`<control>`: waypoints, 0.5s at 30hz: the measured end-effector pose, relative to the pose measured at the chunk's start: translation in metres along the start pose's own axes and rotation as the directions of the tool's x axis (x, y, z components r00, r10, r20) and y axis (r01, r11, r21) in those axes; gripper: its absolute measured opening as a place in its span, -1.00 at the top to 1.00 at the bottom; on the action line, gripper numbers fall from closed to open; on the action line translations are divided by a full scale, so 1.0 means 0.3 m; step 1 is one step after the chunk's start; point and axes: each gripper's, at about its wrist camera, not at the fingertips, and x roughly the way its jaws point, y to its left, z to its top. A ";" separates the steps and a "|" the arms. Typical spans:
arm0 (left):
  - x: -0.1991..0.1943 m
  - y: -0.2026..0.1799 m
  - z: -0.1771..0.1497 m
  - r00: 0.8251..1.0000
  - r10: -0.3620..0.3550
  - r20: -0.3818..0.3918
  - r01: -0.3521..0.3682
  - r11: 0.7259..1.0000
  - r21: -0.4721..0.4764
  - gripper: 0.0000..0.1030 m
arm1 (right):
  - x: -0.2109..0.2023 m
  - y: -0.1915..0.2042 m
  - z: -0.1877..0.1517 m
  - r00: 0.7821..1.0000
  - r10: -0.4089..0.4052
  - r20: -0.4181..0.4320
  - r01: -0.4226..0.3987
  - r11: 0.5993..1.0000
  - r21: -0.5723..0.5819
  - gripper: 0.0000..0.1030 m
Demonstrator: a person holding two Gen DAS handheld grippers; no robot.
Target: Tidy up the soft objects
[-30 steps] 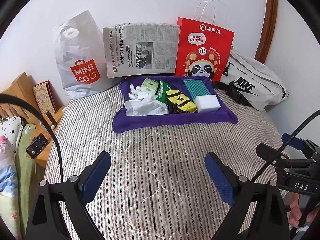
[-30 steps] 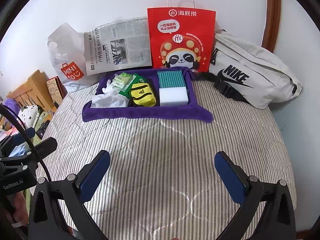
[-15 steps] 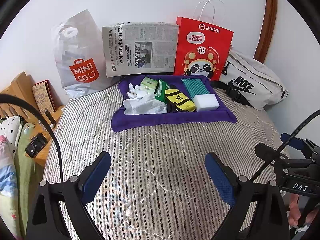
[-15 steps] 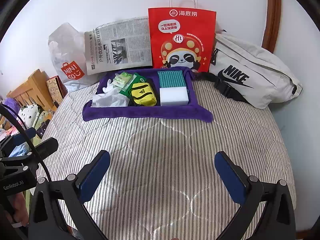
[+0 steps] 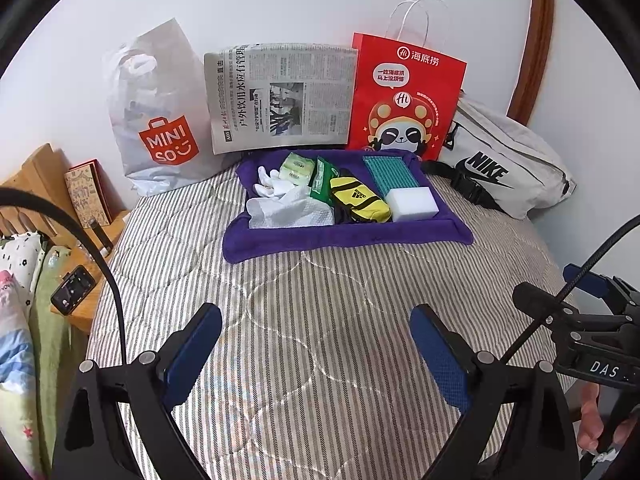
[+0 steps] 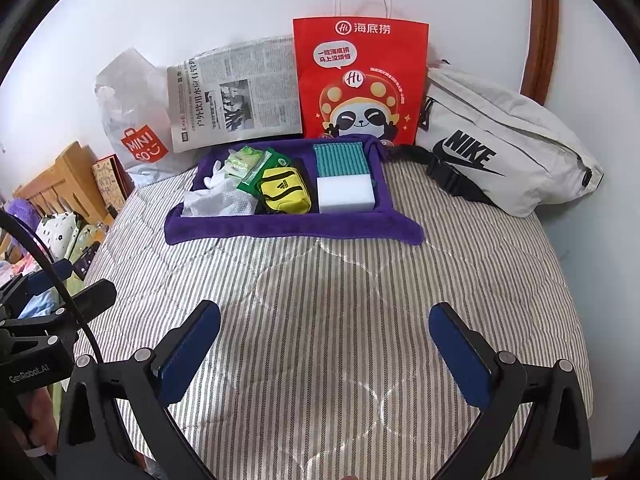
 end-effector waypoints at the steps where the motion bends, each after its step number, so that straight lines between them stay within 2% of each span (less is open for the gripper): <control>1: 0.000 0.001 0.000 1.000 0.001 0.000 -0.001 1.000 0.000 -0.85 | -0.001 0.001 0.000 1.000 0.000 0.000 0.000 1.000 -0.001 -0.99; 15: 0.008 0.007 -0.003 1.000 -0.005 -0.010 0.005 1.000 -0.003 -0.86 | 0.005 -0.006 0.001 1.000 -0.005 -0.002 0.005 1.000 -0.003 -0.99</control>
